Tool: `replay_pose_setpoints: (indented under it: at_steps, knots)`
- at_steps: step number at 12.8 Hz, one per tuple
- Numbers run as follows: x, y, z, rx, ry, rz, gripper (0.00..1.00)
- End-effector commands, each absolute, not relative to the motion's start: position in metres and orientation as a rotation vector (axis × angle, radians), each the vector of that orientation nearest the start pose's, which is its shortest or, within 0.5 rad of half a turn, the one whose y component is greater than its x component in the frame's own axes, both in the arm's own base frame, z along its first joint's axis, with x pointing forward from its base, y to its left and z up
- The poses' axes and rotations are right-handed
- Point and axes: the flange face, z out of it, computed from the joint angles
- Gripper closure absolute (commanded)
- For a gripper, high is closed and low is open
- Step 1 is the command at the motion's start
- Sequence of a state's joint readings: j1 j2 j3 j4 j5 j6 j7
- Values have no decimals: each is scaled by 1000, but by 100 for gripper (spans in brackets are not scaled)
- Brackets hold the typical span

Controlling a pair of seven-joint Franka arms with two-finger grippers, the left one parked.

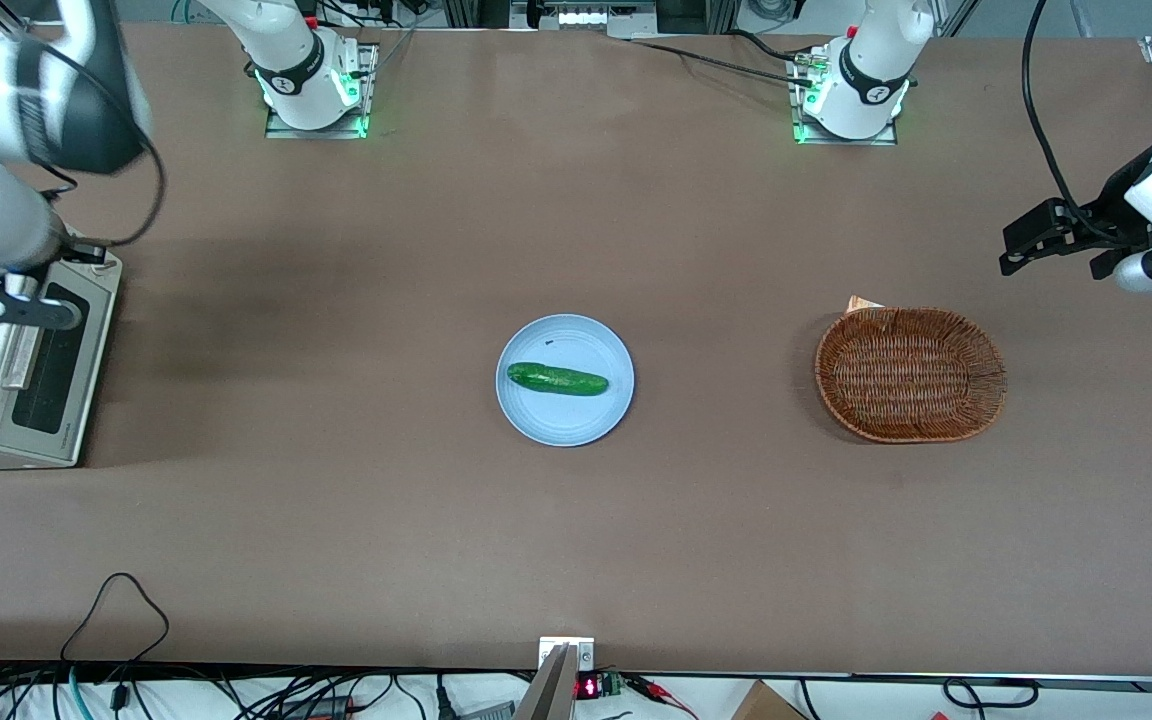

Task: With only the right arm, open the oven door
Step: 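Move the right gripper down to the toaster oven's door handle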

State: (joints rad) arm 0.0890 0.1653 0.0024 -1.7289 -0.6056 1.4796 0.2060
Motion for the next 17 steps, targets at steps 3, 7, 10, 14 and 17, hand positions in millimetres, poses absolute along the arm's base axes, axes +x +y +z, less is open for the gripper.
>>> replay_pose_setpoints:
  at_steps: [3, 7, 10, 14, 17]
  knots:
    - [611, -35, 377, 2049, -178, -274, 98]
    - [609, -56, 309, 1980, -241, -85, 99]
    - [600, -77, 282, 1951, -214, -19, 98]
    - [600, -81, 276, 1942, -198, -18, 99]
    - [601, -85, 271, 1949, -209, -10, 98]
